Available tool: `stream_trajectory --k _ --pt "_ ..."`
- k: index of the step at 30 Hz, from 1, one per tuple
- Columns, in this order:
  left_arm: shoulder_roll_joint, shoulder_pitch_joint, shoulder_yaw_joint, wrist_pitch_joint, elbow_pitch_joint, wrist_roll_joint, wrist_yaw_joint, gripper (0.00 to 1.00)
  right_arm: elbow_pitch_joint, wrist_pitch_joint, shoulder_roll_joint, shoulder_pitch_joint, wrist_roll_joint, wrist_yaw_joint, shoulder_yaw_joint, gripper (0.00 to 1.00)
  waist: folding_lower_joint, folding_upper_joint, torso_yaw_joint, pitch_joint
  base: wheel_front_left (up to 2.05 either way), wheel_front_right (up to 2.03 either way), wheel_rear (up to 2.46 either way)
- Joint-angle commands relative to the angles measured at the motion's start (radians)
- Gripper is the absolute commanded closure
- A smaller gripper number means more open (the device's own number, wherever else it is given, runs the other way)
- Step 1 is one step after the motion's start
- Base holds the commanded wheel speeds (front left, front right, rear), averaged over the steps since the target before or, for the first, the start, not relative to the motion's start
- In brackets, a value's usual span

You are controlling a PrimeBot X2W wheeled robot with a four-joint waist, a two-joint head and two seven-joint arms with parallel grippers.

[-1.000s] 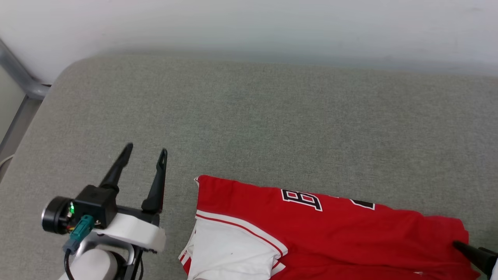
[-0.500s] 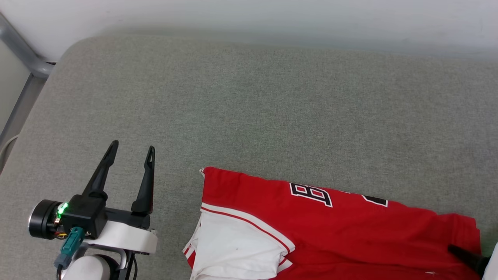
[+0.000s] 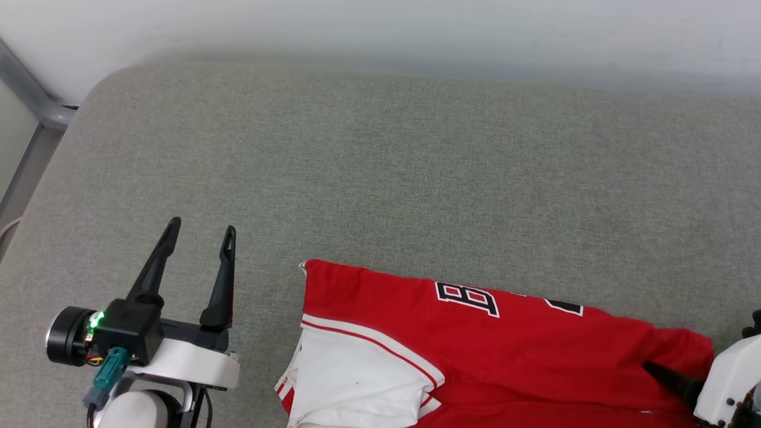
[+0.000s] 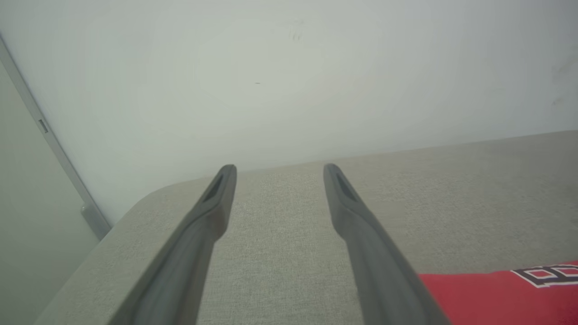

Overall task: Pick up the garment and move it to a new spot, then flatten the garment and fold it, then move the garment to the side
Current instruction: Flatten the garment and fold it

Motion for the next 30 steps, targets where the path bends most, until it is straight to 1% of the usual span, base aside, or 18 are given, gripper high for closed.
stream_trajectory --k 1,2,3,6,12,19,20,21,23,27,30 --pt "-0.011 0.014 0.006 -0.002 0.004 0.009 -0.008 0.0 0.044 0.016 0.079 0.016 0.023 0.013 0.069 0.0 0.0 0.0 -0.002 -0.005 0.0 0.0 0.0" --pt "-0.016 0.016 0.01 -0.002 0.006 0.013 -0.013 0.0 0.05 0.012 0.075 0.016 0.024 0.013 0.076 0.45 0.0 0.0 -0.002 -0.008 0.0 0.0 0.0" --pt "-0.035 0.019 0.022 -0.002 0.011 0.026 -0.03 0.0 0.059 -0.013 0.058 0.004 0.032 0.013 0.082 1.0 0.0 0.0 -0.003 -0.015 0.0 0.0 0.0" --pt "-0.045 0.025 0.037 -0.002 0.016 0.035 -0.043 0.0 0.064 -0.039 0.023 0.006 0.032 0.008 0.077 1.0 0.0 0.0 -0.004 -0.024 0.0 0.0 0.0" --pt "-0.068 0.041 0.061 -0.002 0.021 0.055 -0.066 0.0 0.079 -0.107 -0.034 -0.007 0.039 0.006 0.033 1.0 0.0 0.0 -0.009 -0.041 0.0 0.0 0.0" --pt "-0.089 0.057 0.078 -0.002 0.027 0.072 -0.087 0.0 0.099 -0.142 -0.113 -0.015 0.042 0.006 -0.01 1.0 0.0 0.0 -0.017 -0.064 0.0 0.0 0.0" --pt "-0.102 0.072 0.086 -0.002 0.035 0.084 -0.1 0.0 0.126 -0.165 -0.161 -0.029 0.014 0.007 -0.061 1.0 0.0 0.0 -0.022 -0.097 0.0 0.0 0.0" --pt "-0.114 0.089 0.091 -0.002 0.04 0.086 -0.105 0.0 0.108 -0.138 -0.142 -0.023 0.038 0.007 -0.071 1.0 0.0 0.0 -0.026 -0.13 0.0 0.0 0.0" --pt "-0.124 0.101 0.099 -0.002 0.039 0.079 -0.109 0.0 0.078 -0.114 -0.118 -0.018 0.065 0.007 -0.074 1.0 0.0 0.0 -0.031 -0.147 0.0 0.0 0.0" --pt "-0.133 0.125 0.096 -0.002 0.043 0.09 -0.112 0.0 0.004 -0.083 -0.096 0.023 0.067 0.007 -0.059 1.0 0.0 0.0 -0.036 -0.18 0.0 0.0 0.0" --pt "-0.141 0.14 0.096 -0.002 0.042 0.093 -0.117 0.0 -0.049 -0.05 -0.047 0.038 0.1 0.007 -0.07 1.0 0.0 0.0 -0.037 -0.2 0.0 0.0 0.0"
